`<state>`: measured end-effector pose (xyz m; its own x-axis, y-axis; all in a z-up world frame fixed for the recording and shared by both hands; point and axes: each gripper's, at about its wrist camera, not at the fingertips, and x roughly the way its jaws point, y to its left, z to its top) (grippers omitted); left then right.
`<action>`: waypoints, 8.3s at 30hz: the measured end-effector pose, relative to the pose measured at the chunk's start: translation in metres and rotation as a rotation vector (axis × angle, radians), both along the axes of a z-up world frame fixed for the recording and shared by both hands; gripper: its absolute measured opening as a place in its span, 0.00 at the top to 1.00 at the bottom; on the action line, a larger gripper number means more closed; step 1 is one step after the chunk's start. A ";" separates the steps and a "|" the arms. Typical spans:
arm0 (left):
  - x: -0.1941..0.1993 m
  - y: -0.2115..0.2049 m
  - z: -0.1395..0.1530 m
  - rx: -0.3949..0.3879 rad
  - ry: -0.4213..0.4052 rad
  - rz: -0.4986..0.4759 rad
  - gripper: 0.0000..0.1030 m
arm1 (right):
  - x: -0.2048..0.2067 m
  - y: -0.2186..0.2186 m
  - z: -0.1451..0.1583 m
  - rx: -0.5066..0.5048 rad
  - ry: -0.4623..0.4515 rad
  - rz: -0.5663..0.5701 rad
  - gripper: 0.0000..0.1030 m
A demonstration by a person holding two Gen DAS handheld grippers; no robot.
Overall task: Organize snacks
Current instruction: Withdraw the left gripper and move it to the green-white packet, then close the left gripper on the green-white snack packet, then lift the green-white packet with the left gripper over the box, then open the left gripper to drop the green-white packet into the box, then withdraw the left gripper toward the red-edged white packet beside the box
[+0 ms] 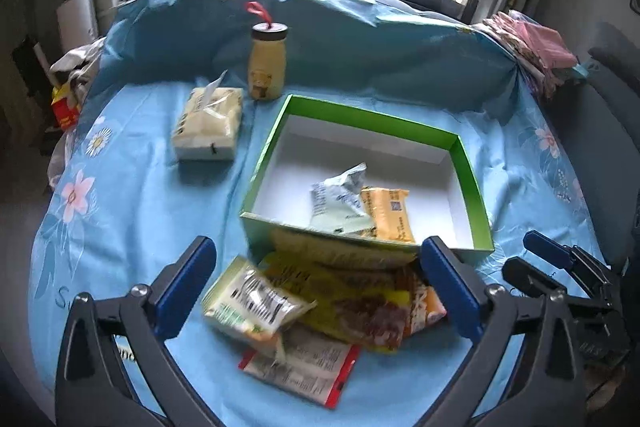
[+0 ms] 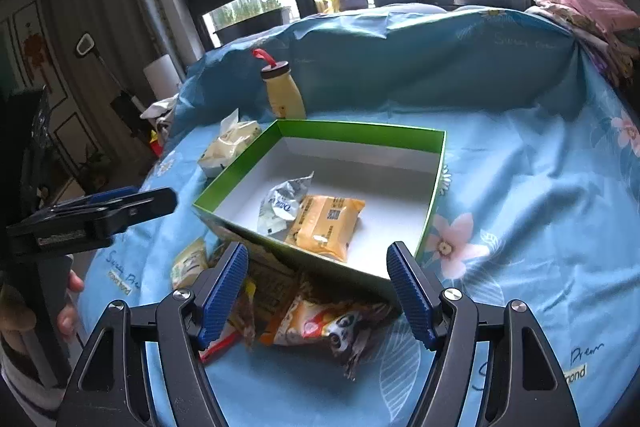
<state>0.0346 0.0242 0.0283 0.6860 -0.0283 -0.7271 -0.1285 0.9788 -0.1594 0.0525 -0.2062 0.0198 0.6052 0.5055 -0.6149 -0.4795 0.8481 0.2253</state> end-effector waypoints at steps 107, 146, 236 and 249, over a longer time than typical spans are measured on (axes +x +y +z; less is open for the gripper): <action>-0.050 0.033 -0.043 -0.258 -0.028 -0.100 0.65 | -0.056 0.114 -0.047 -0.013 -0.027 0.406 0.83; 0.086 -0.040 0.009 -0.172 -0.053 -0.259 0.64 | 0.044 0.032 0.006 0.097 -0.108 0.187 0.83; 0.053 -0.053 -0.009 0.065 -0.012 -0.085 0.13 | 0.028 -0.003 -0.002 -0.020 -0.001 -0.009 0.30; 0.006 -0.050 0.016 0.086 -0.099 -0.056 0.00 | 0.000 0.002 0.014 -0.023 -0.035 -0.003 0.30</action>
